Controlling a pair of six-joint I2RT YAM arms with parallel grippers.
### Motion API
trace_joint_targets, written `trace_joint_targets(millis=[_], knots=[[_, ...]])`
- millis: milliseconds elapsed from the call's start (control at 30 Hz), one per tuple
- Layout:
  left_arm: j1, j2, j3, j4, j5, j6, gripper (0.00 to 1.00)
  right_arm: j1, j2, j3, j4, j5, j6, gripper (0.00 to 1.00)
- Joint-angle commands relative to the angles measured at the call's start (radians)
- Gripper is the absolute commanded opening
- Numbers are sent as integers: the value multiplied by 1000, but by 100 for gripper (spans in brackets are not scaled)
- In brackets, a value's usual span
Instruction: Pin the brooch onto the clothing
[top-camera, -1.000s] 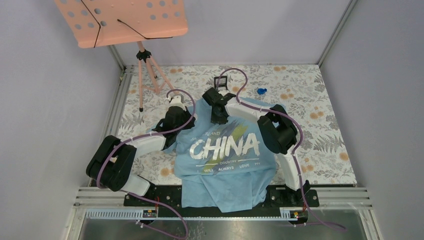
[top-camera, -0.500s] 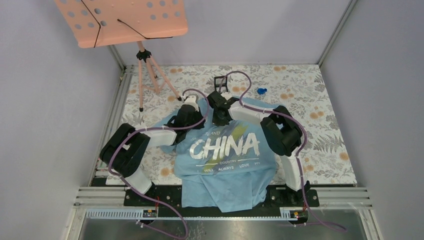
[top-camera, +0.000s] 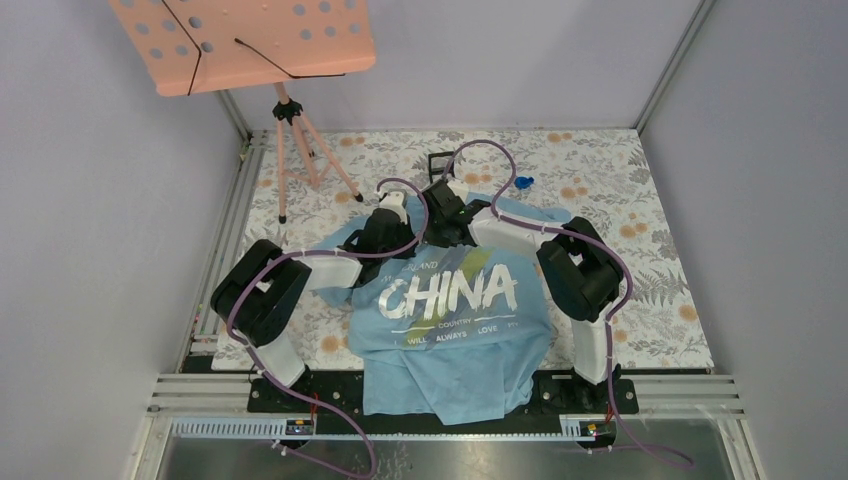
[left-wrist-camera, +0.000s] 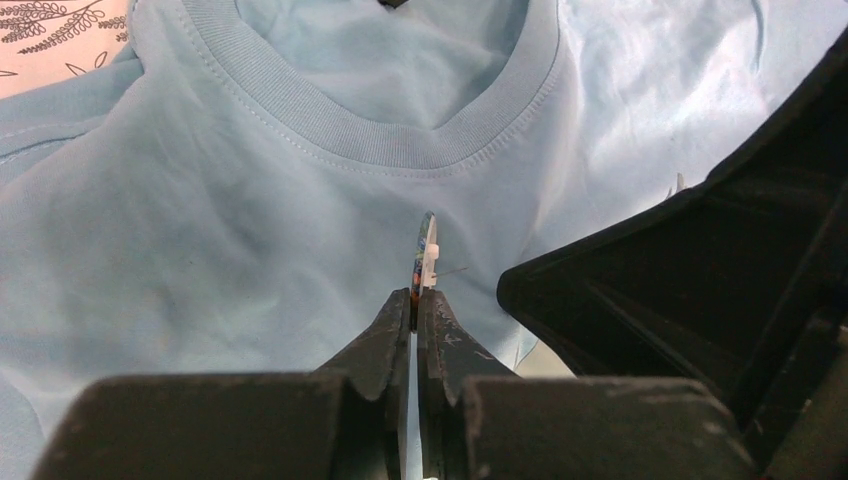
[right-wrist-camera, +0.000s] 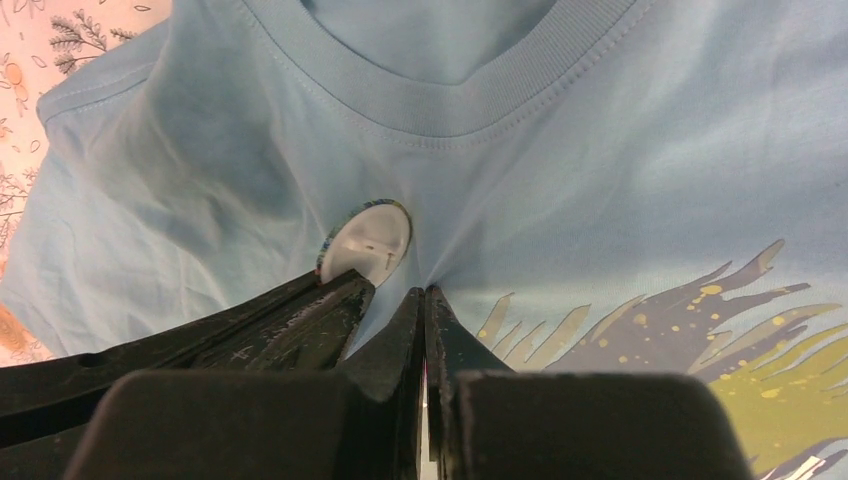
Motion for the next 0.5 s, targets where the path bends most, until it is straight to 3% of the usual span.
trace_joint_targets(millis=[0, 467], knots=[[-1, 19, 40, 27, 31, 15, 0, 1, -37, -10, 117, -49, 12, 0], [-3, 20, 39, 14, 39, 38, 0, -6, -37, -22, 172, -93, -24, 0]])
